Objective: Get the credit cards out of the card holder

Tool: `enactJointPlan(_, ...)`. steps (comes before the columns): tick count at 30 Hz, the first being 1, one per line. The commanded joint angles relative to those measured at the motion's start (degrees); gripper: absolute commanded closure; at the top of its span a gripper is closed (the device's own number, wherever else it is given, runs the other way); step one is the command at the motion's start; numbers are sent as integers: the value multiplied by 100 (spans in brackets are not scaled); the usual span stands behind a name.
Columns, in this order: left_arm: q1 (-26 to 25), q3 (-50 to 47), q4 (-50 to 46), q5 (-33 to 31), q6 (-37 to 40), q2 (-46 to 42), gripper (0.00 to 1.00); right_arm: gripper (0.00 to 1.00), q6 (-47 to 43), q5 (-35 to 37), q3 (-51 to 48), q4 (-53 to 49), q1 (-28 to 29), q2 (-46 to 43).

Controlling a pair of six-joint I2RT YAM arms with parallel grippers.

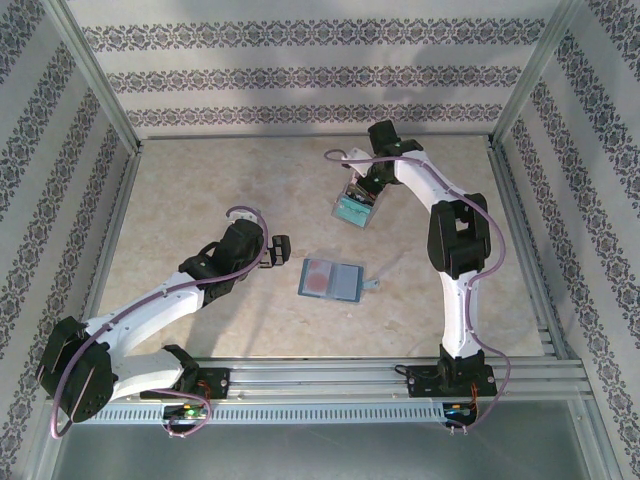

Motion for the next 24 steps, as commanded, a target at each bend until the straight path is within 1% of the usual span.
enactJointPlan(1, 96, 43, 87, 63, 59, 23, 1, 100, 183, -567, 51, -624, 11, -52)
enactJointPlan(8, 102, 38, 92, 80, 63, 15, 1, 100, 136, -756, 148, -978, 30, -102)
enactJointPlan(16, 100, 25, 156, 120, 54, 23, 1, 100, 225, -597, 180, -1028, 108, -217)
enactJointPlan(18, 102, 38, 165, 137, 63, 25, 1, 92, 276, -482, 249, -1028, 133, -218)
enactJointPlan(24, 105, 43, 180, 173, 81, 21, 1, 81, 380, -240, 478, -1038, 161, -240)
